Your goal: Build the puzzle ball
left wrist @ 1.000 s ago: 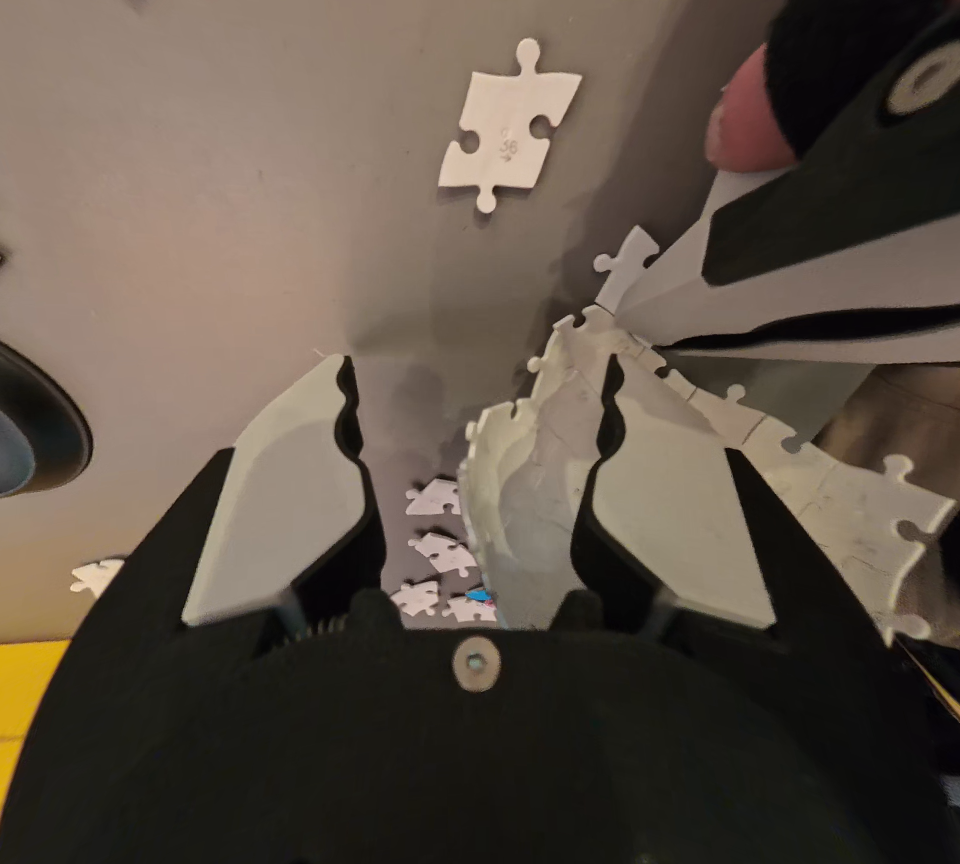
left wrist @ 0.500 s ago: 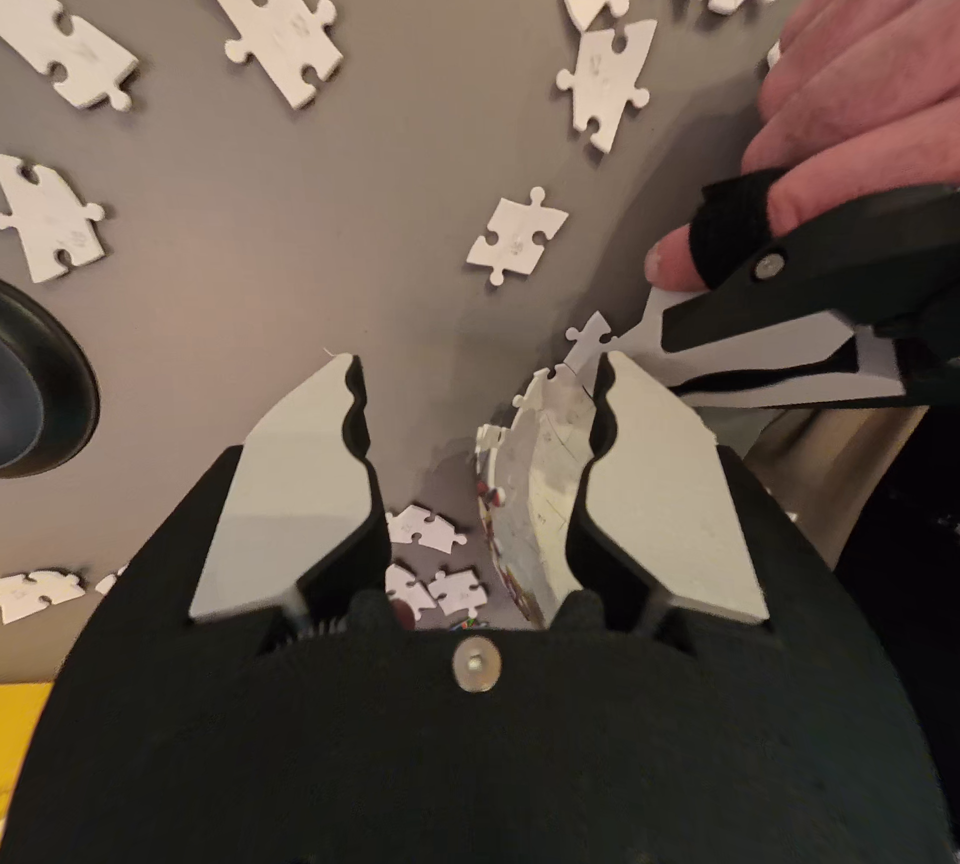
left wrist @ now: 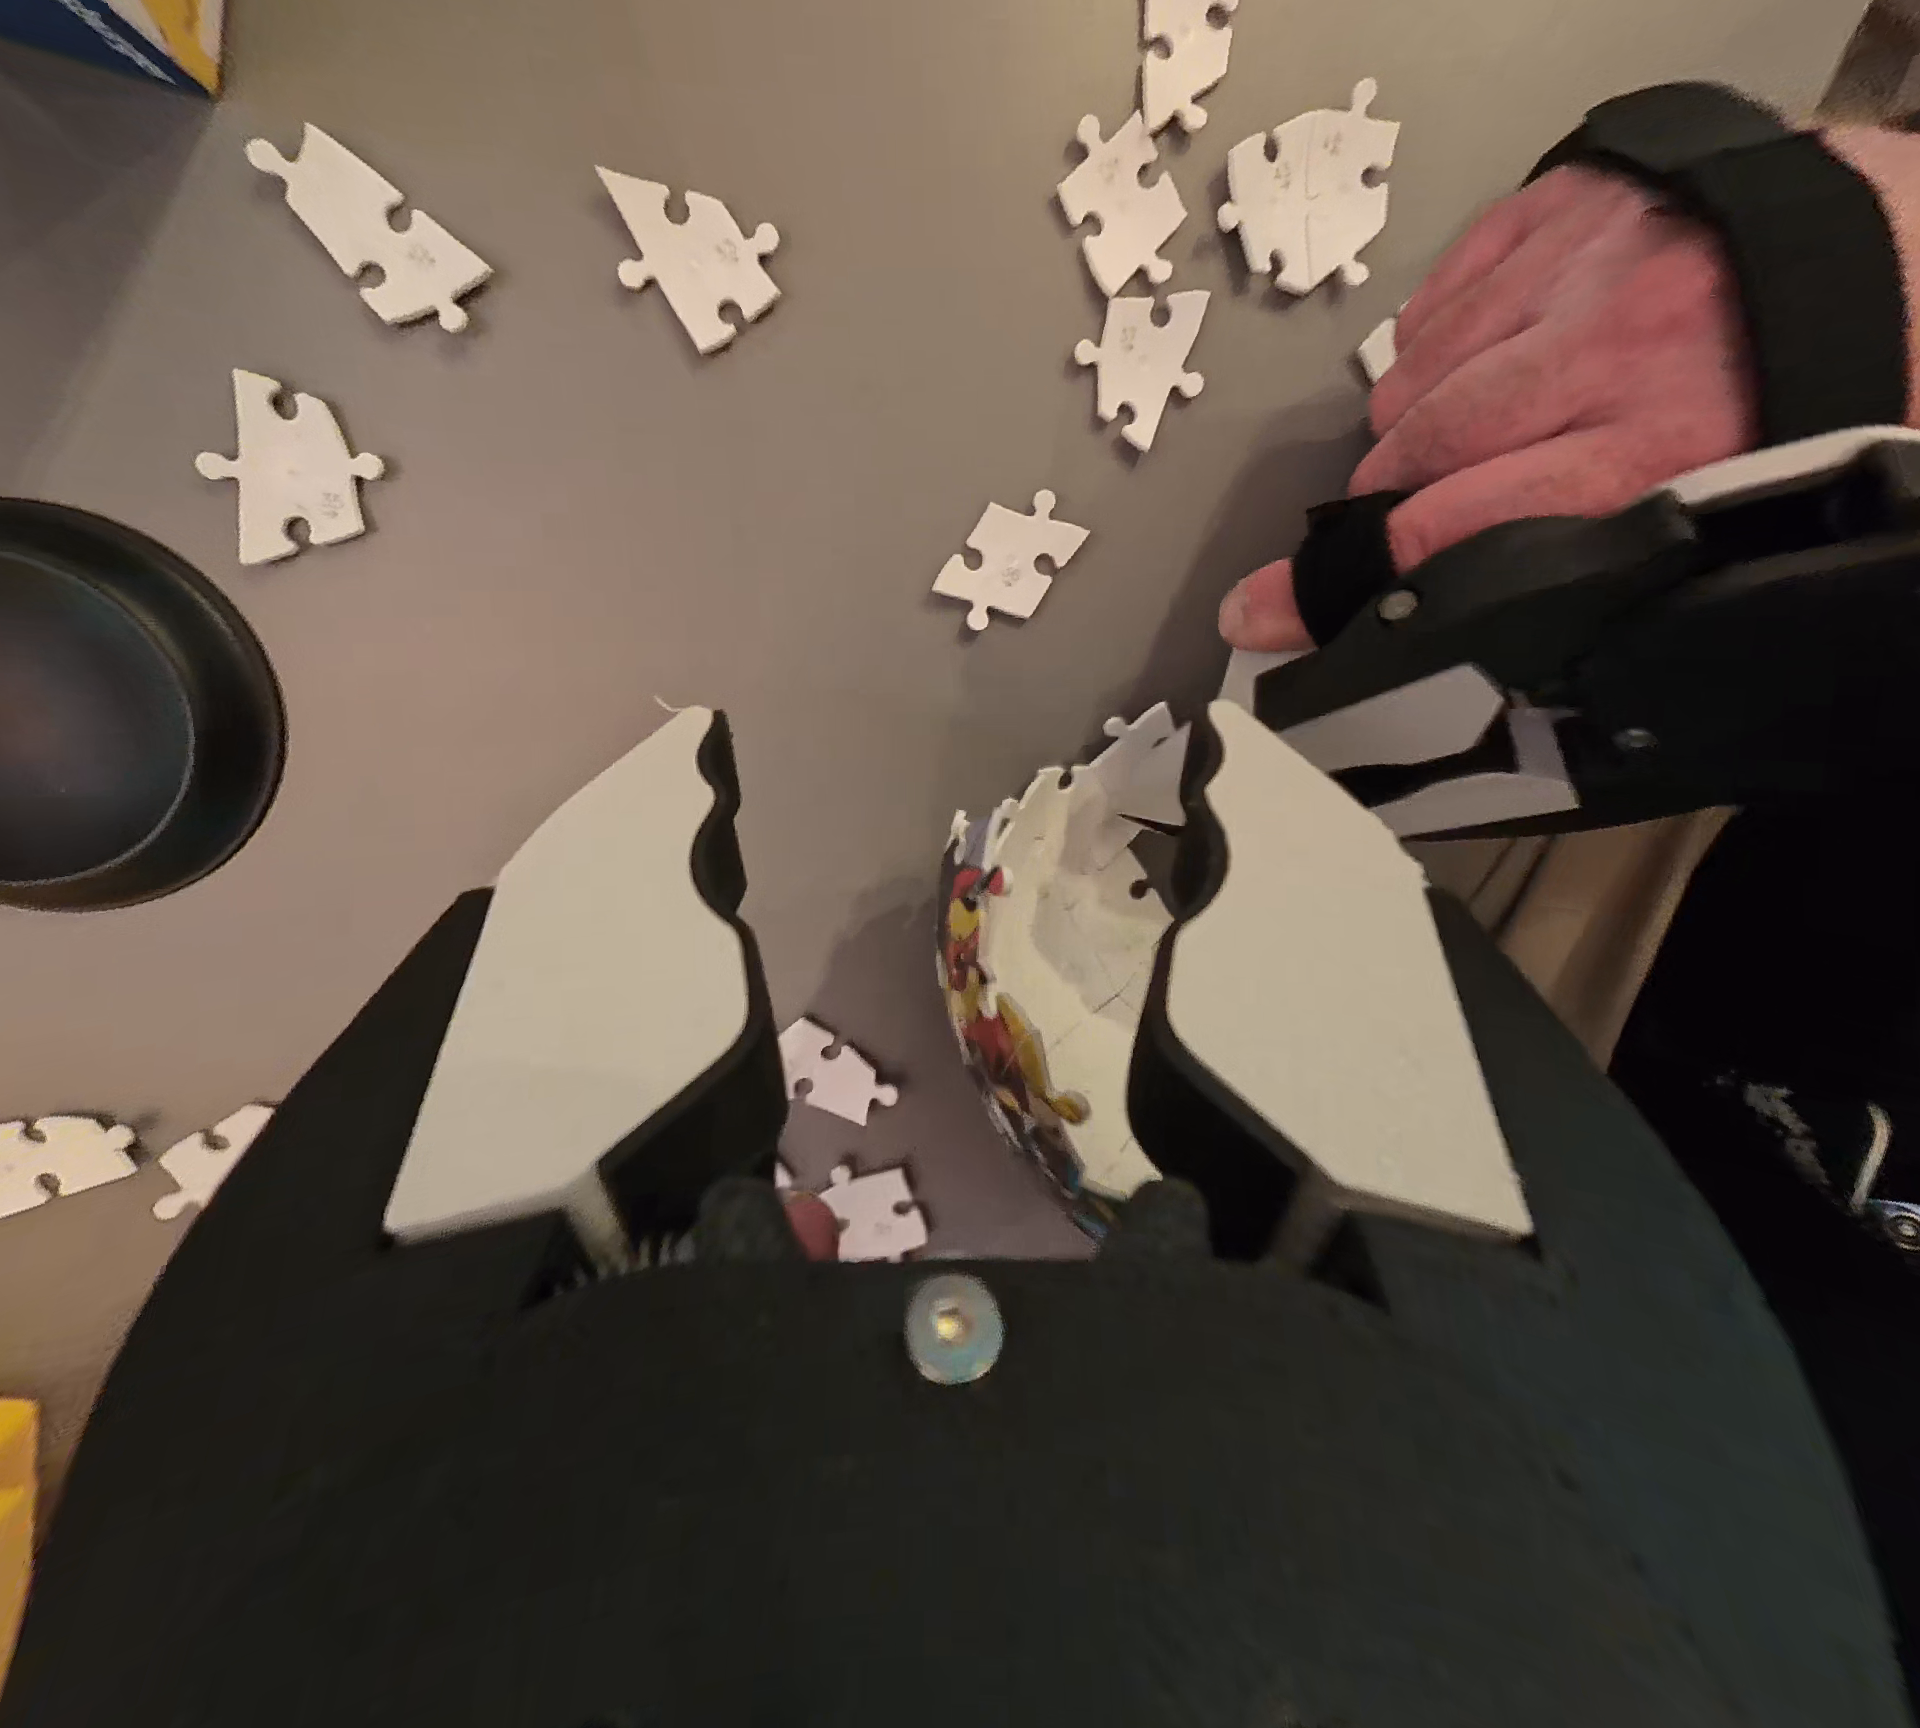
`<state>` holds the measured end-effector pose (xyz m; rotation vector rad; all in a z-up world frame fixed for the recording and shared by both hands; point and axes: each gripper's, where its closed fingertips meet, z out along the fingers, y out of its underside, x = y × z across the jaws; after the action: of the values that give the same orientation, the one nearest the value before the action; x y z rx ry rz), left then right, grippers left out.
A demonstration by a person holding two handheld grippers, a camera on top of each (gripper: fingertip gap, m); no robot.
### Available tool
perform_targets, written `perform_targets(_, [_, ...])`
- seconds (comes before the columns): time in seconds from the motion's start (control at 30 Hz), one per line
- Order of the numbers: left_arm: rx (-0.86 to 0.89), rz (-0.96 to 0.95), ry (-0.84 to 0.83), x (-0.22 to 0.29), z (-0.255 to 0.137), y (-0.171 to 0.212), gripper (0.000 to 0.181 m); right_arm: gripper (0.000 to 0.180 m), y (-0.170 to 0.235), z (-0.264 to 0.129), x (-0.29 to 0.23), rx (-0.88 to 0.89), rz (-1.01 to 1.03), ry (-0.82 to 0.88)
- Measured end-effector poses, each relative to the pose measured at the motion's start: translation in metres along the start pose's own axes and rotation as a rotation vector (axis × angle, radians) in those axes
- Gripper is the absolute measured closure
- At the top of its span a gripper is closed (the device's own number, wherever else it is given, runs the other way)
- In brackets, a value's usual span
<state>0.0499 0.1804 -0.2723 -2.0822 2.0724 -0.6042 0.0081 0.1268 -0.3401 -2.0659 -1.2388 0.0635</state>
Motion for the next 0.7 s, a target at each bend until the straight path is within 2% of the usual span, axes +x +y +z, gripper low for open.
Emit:
perform_targets(0.03, [0.025,-0.007,0.004,0.001,-0.004,-0.001,0.1,0.18,0.0,0.0,0.0,0.008,0.032,-0.015])
perform_targets(0.17, [0.143,-0.029,0.006,0.002,-0.026,-0.007,0.099,0.18,0.0,0.0,0.0,0.022,0.134,-0.074])
perform_targets(0.33, [0.358,-0.059,0.03,0.011,-0.064,-0.012,0.1,0.18,0.0,0.001,0.0,0.01,0.155,-0.078])
perform_targets(0.47, [0.473,-0.116,0.052,0.013,-0.076,0.006,0.098,0.18,-0.001,0.001,0.0,-0.008,0.163,-0.076])
perform_targets(0.7, [0.579,-0.252,0.098,0.013,-0.068,0.051,0.093,0.18,-0.001,0.001,0.0,-0.043,0.063,-0.016])
